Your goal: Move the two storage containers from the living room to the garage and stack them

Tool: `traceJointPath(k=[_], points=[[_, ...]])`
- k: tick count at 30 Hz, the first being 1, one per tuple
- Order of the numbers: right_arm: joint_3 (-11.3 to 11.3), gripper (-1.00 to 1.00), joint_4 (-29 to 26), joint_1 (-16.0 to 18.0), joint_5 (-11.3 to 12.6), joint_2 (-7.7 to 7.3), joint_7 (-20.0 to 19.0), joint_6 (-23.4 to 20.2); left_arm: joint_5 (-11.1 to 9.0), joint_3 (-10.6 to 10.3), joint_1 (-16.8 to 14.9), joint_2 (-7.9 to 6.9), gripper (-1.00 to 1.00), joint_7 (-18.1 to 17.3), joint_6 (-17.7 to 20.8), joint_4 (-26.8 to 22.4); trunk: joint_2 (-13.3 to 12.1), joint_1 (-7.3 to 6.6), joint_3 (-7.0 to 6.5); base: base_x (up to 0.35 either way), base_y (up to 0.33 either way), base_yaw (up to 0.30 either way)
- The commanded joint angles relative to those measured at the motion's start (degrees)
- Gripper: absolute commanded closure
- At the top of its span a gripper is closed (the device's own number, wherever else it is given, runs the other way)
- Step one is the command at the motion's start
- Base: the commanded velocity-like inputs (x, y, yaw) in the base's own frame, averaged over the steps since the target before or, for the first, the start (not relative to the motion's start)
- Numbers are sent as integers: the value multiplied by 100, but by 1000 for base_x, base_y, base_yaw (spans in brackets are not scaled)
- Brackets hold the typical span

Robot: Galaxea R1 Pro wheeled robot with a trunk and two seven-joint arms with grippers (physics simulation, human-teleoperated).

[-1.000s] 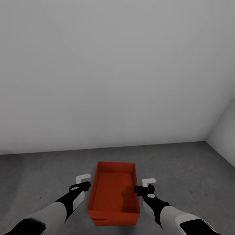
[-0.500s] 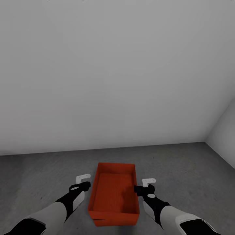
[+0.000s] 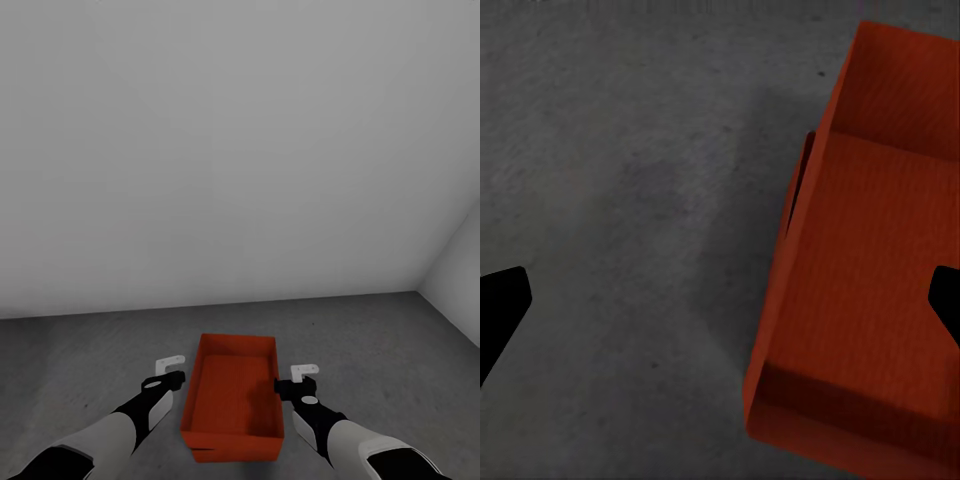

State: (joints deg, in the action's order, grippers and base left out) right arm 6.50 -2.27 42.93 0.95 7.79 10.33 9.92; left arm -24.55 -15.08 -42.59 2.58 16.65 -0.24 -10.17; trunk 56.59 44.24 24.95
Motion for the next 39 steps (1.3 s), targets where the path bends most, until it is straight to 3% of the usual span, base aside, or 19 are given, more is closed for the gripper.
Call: traceJointPath(k=[1, 39], points=[[44, -100, 7, 5, 10, 2, 30, 11, -50, -49, -3, 0, -100, 31, -2, -3, -38, -22, -13, 0, 0, 0], [46, -100, 7, 5, 10, 12, 28, 19, -41, -47, -3, 15, -100, 35, -2, -2, -1562, -857, -695, 0, 0, 0]])
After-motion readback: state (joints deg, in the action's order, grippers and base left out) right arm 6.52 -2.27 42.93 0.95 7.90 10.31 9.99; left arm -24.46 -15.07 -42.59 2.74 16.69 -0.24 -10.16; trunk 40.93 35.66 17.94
